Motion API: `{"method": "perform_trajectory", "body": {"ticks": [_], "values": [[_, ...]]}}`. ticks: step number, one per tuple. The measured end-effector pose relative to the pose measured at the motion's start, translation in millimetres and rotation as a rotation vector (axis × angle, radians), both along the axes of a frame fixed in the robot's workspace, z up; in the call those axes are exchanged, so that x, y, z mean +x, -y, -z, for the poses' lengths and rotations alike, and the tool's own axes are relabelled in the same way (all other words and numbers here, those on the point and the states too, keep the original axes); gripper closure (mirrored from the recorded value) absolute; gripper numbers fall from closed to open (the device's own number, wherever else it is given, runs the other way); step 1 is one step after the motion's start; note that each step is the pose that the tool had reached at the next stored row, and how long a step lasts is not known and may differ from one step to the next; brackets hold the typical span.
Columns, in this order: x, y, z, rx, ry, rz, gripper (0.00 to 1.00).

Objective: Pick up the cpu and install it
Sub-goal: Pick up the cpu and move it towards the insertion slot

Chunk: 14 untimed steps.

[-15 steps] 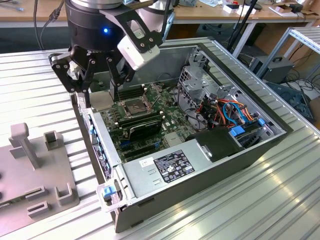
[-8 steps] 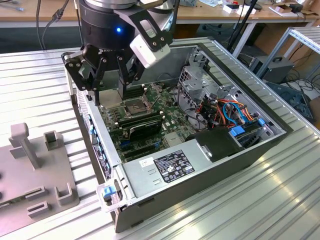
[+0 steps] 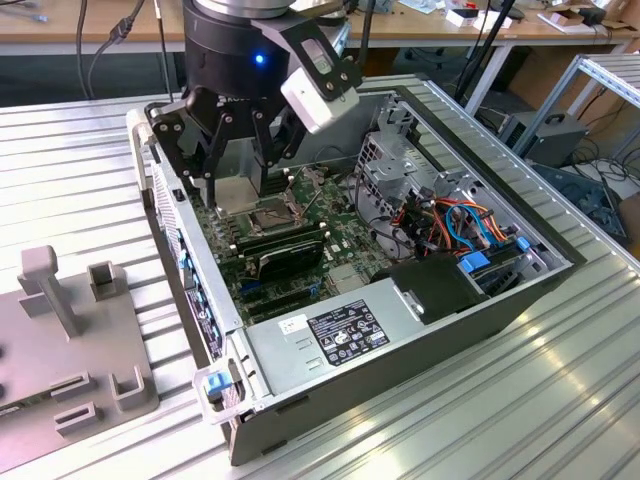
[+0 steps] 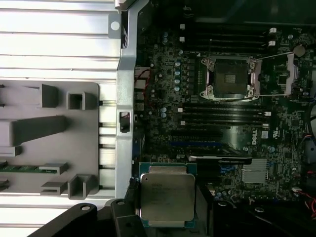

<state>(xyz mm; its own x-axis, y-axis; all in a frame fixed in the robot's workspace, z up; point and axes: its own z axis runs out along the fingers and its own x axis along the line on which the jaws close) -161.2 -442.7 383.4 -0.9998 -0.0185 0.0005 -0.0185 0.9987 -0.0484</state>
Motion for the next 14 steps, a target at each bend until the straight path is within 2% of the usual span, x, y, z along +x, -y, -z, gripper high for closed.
{"method": "perform_trajectory", "body": {"ticks": [8,14], "values": [[13.5,0.0,0.1,0.0,0.0,0.0,0.45],[29.5,0.0,0.2,0.0,0.0,0.0,0.45]]}}
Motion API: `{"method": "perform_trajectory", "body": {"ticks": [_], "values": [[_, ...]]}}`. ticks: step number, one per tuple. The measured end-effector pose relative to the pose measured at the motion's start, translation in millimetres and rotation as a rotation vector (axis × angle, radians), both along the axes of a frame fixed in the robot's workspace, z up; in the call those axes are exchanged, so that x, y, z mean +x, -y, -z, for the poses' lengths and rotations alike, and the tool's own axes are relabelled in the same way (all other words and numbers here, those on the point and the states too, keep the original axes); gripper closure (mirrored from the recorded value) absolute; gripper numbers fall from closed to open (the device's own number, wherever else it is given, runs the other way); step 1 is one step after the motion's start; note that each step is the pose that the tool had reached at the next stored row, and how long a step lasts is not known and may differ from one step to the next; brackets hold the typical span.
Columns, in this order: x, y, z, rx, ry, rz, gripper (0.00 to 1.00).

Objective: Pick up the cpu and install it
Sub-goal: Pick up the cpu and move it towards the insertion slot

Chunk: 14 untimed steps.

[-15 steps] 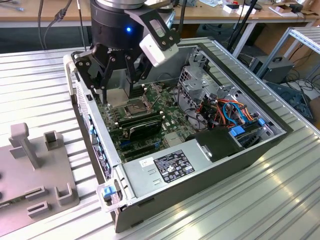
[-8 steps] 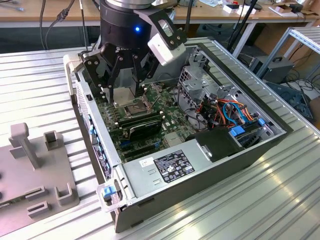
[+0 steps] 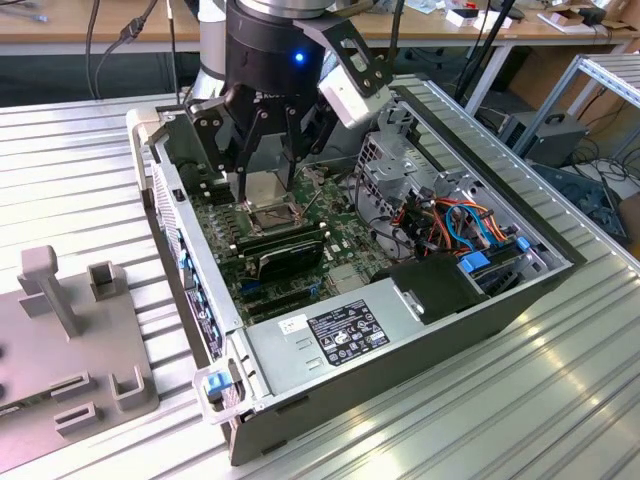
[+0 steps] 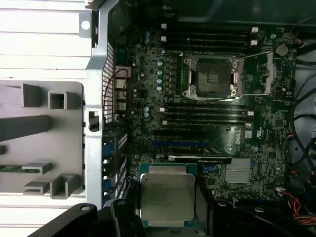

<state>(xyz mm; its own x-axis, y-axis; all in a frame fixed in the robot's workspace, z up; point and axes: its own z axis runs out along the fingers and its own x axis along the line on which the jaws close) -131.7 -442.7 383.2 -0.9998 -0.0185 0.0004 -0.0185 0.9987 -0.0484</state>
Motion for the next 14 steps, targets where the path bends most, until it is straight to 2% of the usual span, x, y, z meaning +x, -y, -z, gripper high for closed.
{"method": "perform_trajectory", "body": {"ticks": [11,14], "values": [[22.6,0.0,0.1,0.0,0.0,0.0,0.45],[26.4,0.1,0.1,-0.0001,-0.0001,0.0,0.45]]}}
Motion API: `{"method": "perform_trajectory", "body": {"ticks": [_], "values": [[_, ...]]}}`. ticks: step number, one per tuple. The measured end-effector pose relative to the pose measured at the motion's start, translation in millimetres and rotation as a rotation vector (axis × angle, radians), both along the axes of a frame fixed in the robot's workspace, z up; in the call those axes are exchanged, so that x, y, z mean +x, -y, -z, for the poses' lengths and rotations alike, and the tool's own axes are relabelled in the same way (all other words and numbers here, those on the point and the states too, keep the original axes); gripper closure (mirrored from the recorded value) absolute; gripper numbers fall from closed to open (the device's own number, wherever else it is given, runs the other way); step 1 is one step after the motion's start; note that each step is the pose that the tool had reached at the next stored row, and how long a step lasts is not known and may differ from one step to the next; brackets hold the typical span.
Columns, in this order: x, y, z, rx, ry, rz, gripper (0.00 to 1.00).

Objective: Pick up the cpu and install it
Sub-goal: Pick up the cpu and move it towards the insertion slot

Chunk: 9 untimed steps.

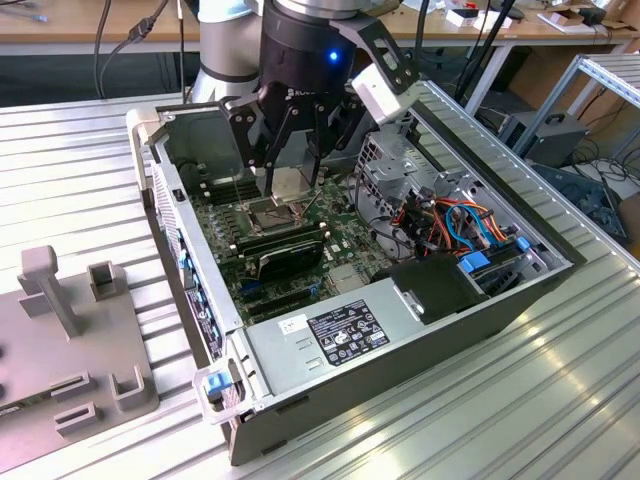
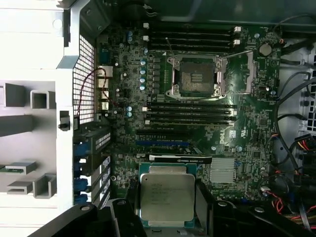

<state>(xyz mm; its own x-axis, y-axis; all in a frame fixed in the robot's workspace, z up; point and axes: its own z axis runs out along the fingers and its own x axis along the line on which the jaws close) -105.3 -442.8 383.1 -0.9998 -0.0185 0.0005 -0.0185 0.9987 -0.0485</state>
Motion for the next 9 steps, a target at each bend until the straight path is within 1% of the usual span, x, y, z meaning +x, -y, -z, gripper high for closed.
{"method": "perform_trajectory", "body": {"ticks": [9], "values": [[1.1,0.0,0.1,0.0001,0.0001,0.0,0.45]]}}
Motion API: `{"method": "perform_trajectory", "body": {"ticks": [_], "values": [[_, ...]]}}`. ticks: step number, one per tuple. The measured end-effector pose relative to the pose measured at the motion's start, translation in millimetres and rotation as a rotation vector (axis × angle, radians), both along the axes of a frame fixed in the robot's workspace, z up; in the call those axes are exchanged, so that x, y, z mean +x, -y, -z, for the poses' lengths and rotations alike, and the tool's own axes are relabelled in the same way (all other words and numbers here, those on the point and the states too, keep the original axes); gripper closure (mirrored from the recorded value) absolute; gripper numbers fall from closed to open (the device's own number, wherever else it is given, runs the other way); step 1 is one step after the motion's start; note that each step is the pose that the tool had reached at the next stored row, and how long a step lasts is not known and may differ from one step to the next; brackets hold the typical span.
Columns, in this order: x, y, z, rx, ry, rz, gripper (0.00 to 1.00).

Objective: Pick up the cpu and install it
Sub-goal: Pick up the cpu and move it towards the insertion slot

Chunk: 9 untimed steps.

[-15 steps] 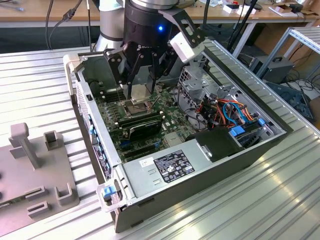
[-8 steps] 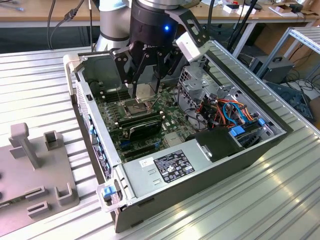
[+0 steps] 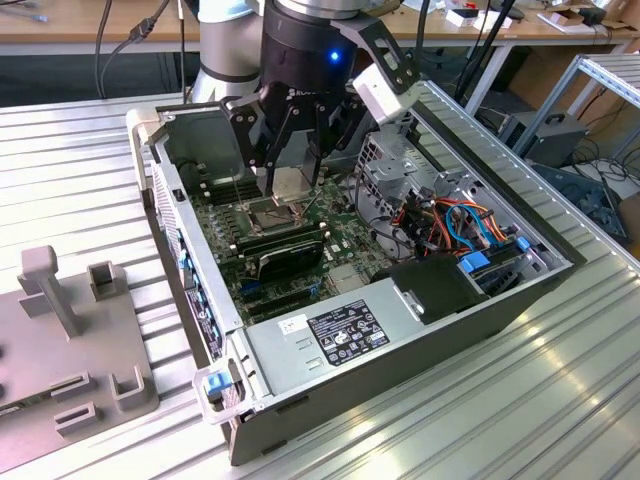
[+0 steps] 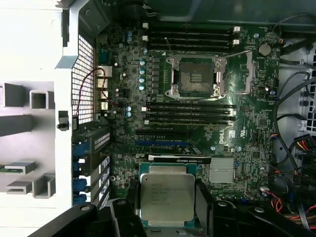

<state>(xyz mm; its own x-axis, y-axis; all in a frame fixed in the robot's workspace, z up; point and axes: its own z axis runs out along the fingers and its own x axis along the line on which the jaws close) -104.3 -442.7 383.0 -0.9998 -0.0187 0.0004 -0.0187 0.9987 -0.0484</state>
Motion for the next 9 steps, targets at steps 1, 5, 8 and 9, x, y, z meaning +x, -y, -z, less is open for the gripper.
{"method": "perform_trajectory", "body": {"ticks": [1,5,8,9], "values": [[0.9,0.0,0.0,0.0,-0.0001,0.0,0.45],[5.8,0.0,0.0,0.0001,0.0,0.0,0.45],[12.3,0.0,0.0,0.0,-0.0001,0.0,0.45],[14.5,0.0,0.0,-0.0001,-0.0001,0.0,0.45]]}}
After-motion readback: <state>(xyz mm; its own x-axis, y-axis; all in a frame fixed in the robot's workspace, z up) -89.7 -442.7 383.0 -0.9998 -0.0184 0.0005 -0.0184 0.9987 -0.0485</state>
